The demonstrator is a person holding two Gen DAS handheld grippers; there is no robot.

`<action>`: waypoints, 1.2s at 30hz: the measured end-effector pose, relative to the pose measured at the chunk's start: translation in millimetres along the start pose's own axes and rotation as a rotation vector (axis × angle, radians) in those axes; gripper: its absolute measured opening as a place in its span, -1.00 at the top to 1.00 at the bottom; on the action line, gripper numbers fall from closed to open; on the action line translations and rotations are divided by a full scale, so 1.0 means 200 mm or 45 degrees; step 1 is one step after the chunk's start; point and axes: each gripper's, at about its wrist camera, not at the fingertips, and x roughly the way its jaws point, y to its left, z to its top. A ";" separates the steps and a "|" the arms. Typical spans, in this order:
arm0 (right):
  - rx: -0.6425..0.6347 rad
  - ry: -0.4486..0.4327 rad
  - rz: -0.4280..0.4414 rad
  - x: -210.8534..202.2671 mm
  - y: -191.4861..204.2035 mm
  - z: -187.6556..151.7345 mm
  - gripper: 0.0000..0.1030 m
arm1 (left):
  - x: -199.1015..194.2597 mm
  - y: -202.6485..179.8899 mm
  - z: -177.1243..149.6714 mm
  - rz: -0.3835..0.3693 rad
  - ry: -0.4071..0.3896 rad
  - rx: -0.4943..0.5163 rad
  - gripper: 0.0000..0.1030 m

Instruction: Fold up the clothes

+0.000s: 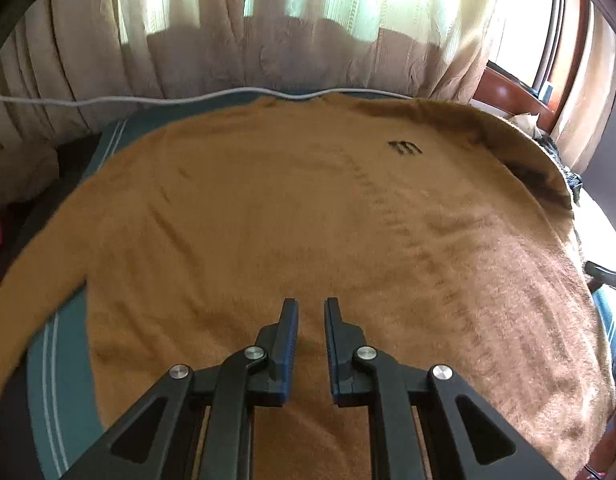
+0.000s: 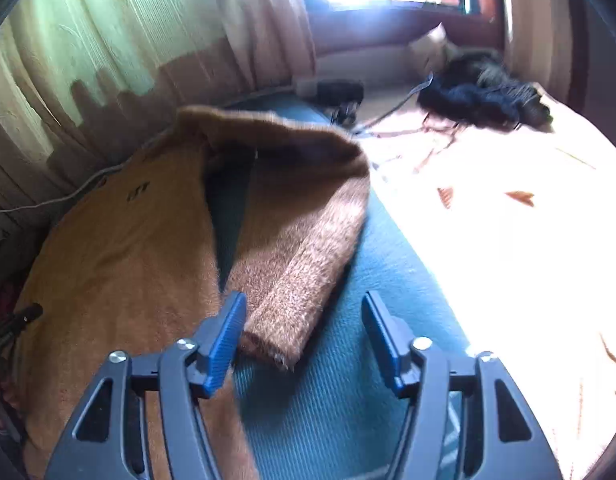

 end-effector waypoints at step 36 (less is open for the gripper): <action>-0.290 -0.137 -0.294 0.30 0.29 0.77 -0.40 | 0.01 0.11 -0.06 -0.044 -0.011 -0.054 0.72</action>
